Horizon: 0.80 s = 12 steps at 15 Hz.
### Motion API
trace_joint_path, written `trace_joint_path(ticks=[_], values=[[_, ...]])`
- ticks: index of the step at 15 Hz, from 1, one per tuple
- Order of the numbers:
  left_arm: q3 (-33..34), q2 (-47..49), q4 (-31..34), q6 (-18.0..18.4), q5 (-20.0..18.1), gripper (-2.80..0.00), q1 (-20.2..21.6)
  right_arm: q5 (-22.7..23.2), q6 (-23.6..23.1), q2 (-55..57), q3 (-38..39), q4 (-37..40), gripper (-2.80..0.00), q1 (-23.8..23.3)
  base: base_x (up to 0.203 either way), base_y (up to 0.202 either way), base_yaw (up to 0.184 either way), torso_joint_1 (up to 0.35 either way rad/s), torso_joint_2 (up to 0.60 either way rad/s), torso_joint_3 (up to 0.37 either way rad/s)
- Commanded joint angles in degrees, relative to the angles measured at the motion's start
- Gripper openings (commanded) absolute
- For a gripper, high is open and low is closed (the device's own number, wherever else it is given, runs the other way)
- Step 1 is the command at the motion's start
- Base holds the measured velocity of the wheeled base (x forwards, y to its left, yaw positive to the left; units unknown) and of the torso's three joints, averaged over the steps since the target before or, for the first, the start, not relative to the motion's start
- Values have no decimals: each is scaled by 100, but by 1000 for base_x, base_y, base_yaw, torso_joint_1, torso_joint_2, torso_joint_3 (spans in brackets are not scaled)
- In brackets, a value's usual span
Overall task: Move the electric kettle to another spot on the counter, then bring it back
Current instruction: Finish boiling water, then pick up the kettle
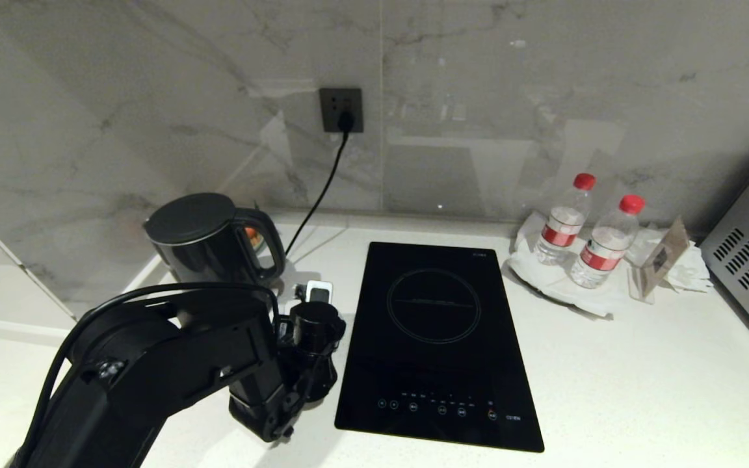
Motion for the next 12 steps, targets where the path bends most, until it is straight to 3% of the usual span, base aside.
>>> trace_joint_path(ticks=[1,5,8,12], values=[[142,-179,-88,-4,30,0,-92,9,-6,5,0,3,-280,0,0,0,0,0,0,0],[662,-588,-599,-71,160,0,-101,9,-6,5,0,3,-280,0,0,0,0,0,0,0],[865,-814,-688,-514,201,0,-99,9,-6,5,0,3,-280,0,0,0,0,0,0,0],[925,-954,-760,-629,203,0,-91,9,-6,5,0,3,-280,0,0,0,0,0,0,0]])
